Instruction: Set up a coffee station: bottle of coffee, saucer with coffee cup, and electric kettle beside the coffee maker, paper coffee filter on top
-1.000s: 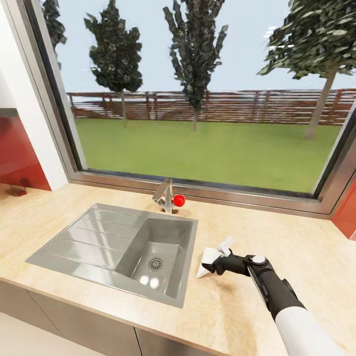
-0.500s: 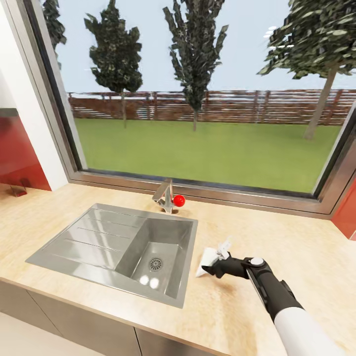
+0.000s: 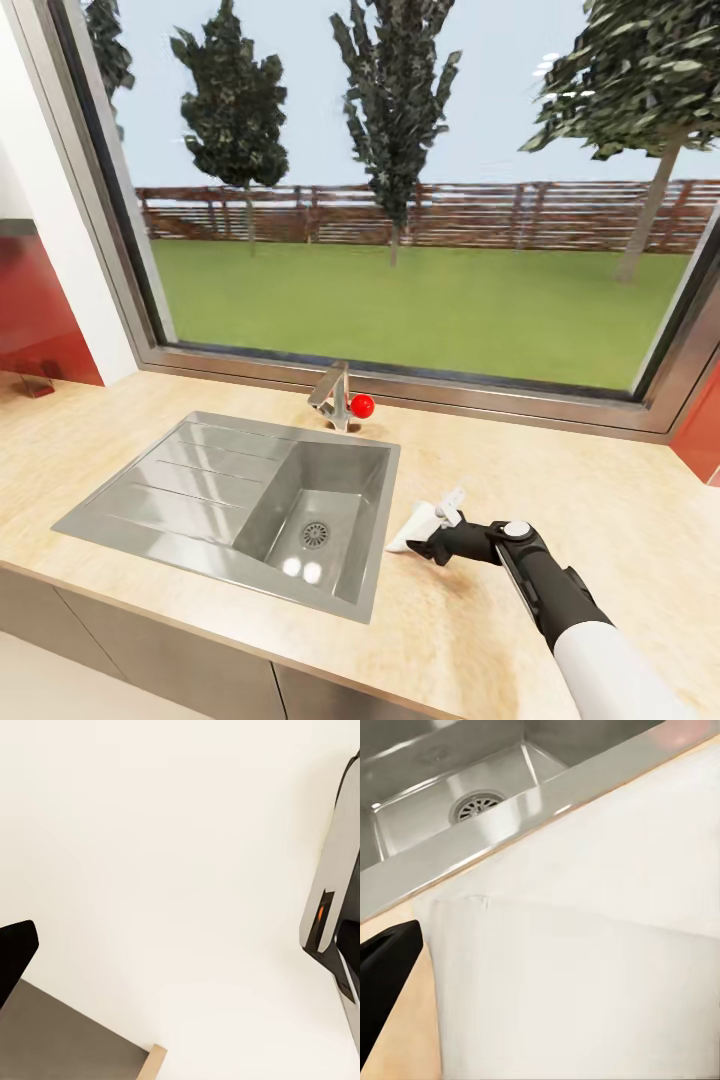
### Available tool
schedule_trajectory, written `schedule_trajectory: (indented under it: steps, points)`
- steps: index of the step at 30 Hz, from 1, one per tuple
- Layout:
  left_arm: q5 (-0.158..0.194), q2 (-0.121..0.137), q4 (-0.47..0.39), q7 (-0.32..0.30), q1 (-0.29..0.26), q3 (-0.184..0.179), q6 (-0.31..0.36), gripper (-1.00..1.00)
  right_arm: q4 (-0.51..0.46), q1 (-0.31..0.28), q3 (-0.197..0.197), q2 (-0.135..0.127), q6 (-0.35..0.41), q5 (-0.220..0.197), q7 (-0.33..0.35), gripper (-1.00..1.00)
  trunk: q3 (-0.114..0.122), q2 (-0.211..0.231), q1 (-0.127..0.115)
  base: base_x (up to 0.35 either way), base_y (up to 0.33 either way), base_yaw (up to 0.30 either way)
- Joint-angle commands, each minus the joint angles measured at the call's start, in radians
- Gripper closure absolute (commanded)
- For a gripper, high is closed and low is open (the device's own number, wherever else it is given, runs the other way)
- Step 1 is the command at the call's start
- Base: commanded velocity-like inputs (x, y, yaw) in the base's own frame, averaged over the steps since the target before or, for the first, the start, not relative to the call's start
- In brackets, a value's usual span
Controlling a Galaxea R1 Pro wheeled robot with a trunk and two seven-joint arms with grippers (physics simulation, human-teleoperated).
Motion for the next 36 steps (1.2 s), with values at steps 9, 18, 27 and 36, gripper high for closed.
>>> schedule_trajectory:
  steps: [9, 18, 27, 36]
  points:
    - [-0.011, 0.000, 0.003, 0.004, -0.002, 0.007, -0.006, -1.00, -0.002, -0.001, 0.001, -0.002, 0.006, 0.003, 0.003, 1.00, -0.002, -0.002, 0.001, 0.000, 0.000, 0.000]
    - [-0.011, 0.000, 0.003, 0.003, -0.002, 0.006, -0.006, -1.00, -0.017, -0.001, 0.001, 0.000, 0.007, 0.001, 0.003, 1.00, -0.002, -0.002, 0.001, 0.000, 0.000, 0.000]
    - [-0.012, 0.000, 0.003, 0.003, -0.002, 0.006, -0.006, -1.00, -0.116, -0.001, 0.001, 0.003, 0.017, 0.001, 0.001, 1.00, -0.002, -0.002, 0.001, 0.000, 0.000, 0.000]
    - [-0.014, 0.000, 0.002, 0.004, -0.002, 0.007, -0.006, -1.00, -0.403, -0.001, -0.002, 0.007, 0.133, 0.000, -0.008, 1.00, -0.002, -0.002, 0.001, 0.000, 0.000, 0.000]
